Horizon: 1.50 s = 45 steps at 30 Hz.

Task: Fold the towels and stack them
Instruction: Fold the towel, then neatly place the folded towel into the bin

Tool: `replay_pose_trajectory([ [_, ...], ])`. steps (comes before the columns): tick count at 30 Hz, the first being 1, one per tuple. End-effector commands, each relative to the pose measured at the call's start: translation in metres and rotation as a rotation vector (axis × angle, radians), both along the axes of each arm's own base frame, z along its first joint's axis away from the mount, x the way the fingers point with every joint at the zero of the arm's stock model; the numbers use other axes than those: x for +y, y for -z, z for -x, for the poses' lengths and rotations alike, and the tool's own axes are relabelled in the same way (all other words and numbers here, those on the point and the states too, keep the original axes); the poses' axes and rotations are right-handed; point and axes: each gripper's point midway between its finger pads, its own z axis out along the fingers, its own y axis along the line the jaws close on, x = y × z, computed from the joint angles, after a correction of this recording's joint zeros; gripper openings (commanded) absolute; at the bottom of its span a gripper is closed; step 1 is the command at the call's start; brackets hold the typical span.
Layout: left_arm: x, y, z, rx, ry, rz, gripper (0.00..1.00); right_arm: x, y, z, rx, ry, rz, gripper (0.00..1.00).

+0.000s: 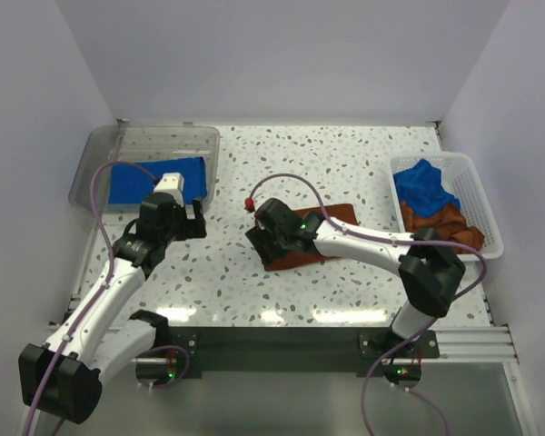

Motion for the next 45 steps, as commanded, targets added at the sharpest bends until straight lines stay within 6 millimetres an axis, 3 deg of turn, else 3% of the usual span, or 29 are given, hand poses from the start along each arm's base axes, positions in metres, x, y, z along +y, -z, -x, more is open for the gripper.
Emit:
replay_pose_trajectory([
  [1, 0.007, -0.011, -0.010, -0.057, -0.043, -0.001, 1.00, 0.023, 0.002, -0.013, -0.015, 0.042, -0.011, 0.70],
  [9, 0.009, -0.009, -0.011, -0.046, -0.057, -0.002, 1.00, 0.041, 0.024, -0.025, -0.018, 0.080, 0.050, 0.63],
  [14, 0.006, -0.006, -0.011, -0.039, -0.049, 0.012, 1.00, 0.039, 0.047, -0.023, 0.003, 0.093, 0.097, 0.61],
  [18, 0.000, 0.000, -0.010, -0.011, -0.036, 0.034, 1.00, 0.027, 0.071, -0.019, 0.028, 0.115, 0.182, 0.58],
  [23, -0.015, 0.009, -0.009, 0.035, -0.013, 0.114, 1.00, 0.015, 0.091, -0.012, 0.048, 0.128, 0.232, 0.37],
  [26, -0.027, 0.015, -0.008, 0.065, -0.003, 0.189, 1.00, 0.025, 0.085, -0.010, 0.057, 0.088, 0.171, 0.12],
  [27, -0.030, 0.015, -0.009, 0.065, -0.004, 0.207, 1.00, 0.038, 0.072, -0.011, 0.050, 0.068, 0.095, 0.01],
  [36, -0.070, 0.034, -0.015, 0.184, 0.004, 0.444, 1.00, 0.063, 0.010, -0.021, -0.021, 0.051, -0.179, 0.00],
  [40, -0.091, 0.051, -0.017, 0.244, 0.020, 0.558, 1.00, 0.065, 0.002, -0.019, -0.021, 0.057, -0.248, 0.00],
  [45, -0.115, 0.052, -0.025, 0.244, 0.033, 0.632, 1.00, 0.070, -0.005, -0.018, -0.025, 0.061, -0.314, 0.00],
])
